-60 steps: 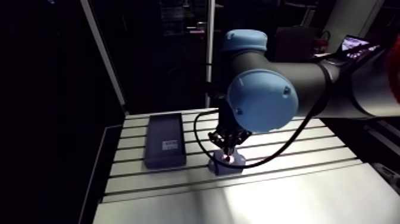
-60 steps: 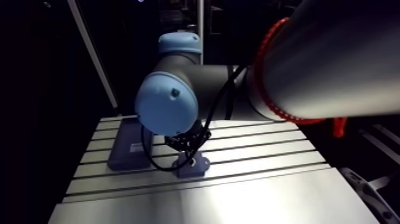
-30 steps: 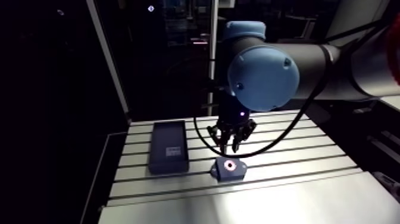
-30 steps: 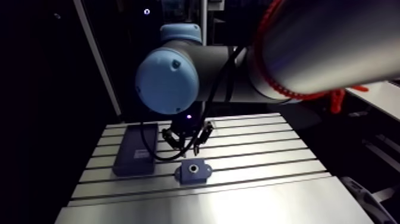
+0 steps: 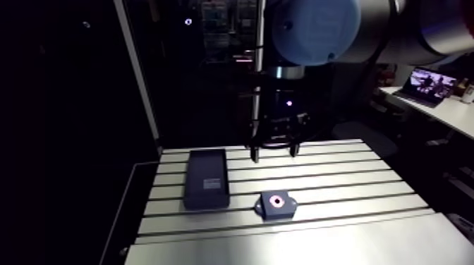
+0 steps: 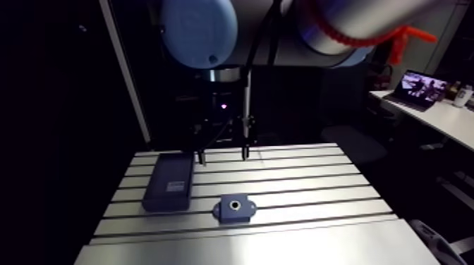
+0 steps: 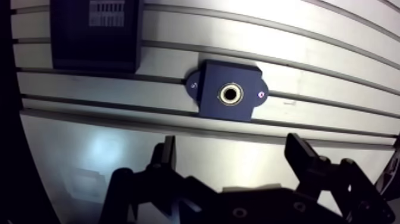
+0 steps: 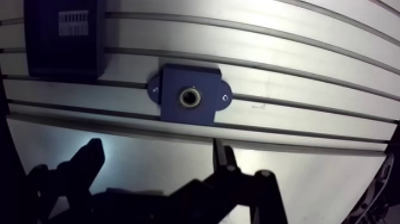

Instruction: Pick up the bearing and press it into the housing until flush.

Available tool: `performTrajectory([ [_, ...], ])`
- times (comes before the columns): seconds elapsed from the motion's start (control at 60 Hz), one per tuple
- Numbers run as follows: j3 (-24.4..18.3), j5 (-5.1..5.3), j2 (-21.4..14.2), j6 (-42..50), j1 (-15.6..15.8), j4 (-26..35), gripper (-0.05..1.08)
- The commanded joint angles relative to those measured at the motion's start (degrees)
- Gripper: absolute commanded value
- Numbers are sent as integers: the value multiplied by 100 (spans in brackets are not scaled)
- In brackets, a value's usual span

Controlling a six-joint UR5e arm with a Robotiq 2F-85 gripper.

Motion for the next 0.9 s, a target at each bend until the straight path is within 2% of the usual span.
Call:
performTrajectory([
  [0.017, -576, 8, -5, 91, 87, 702, 1],
  [0.333, -1394, 17, -13, 340, 271, 1477, 1],
  [0.683, -1715, 61, -119, 547, 299, 1529, 1],
  [0.9, -1983, 26, -110, 611, 315, 1470, 1],
])
